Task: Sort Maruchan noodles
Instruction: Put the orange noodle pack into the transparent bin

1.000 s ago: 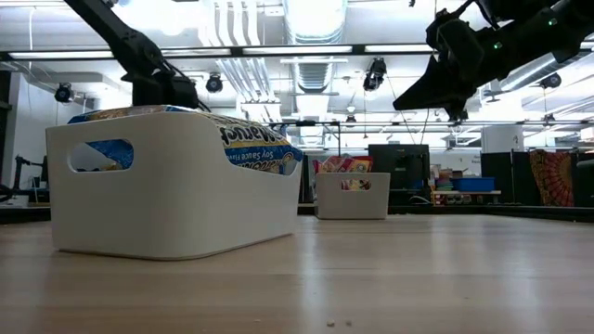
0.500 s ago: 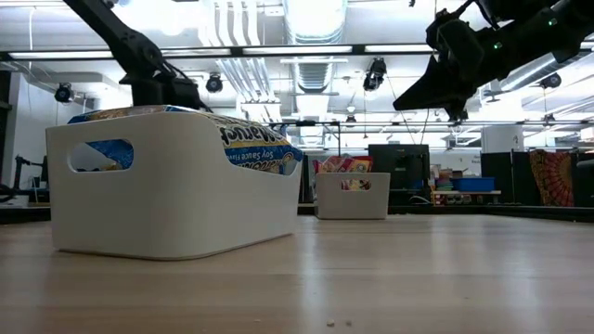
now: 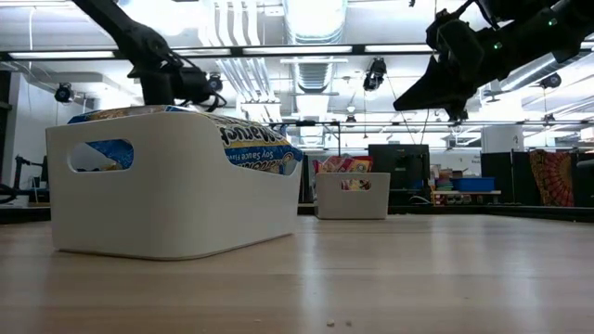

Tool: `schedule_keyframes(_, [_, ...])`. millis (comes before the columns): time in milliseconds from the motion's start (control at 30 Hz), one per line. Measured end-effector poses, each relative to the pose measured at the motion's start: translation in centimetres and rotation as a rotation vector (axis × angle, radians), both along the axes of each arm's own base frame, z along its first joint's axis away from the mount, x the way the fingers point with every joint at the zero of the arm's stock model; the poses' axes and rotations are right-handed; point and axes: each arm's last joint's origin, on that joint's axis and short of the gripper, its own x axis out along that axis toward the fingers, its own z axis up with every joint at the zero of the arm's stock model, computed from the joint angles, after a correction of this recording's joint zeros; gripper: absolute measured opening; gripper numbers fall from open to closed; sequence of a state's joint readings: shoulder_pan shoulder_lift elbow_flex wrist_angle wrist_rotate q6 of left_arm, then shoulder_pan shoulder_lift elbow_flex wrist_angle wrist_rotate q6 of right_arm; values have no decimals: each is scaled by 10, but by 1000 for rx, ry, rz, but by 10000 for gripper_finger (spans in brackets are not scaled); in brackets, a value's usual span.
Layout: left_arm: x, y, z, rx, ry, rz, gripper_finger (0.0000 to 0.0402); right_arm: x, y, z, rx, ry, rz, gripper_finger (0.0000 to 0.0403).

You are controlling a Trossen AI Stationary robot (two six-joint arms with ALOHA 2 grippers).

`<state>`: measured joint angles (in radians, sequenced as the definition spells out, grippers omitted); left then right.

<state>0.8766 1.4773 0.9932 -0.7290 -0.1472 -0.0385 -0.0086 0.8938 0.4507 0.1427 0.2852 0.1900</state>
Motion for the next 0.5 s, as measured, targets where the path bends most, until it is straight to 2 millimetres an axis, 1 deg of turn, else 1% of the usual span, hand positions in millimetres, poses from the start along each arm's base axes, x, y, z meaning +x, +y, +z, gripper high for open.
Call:
schedule_keyframes(100, [-1,5,6,35,9,-1,127,0,0,0,0,4,0,9])
schedule_keyframes(200, [-6,9,7,35,13,14,148,0,0,0,0,4,0,9])
schedule_keyframes(400, [-25,20,-4,-5,19,85,157,0,0,0,0,4,0,9])
schedule_keyframes(500, [-26,21,-10,-68,-30,72,157,0,0,0,0,4,0,9])
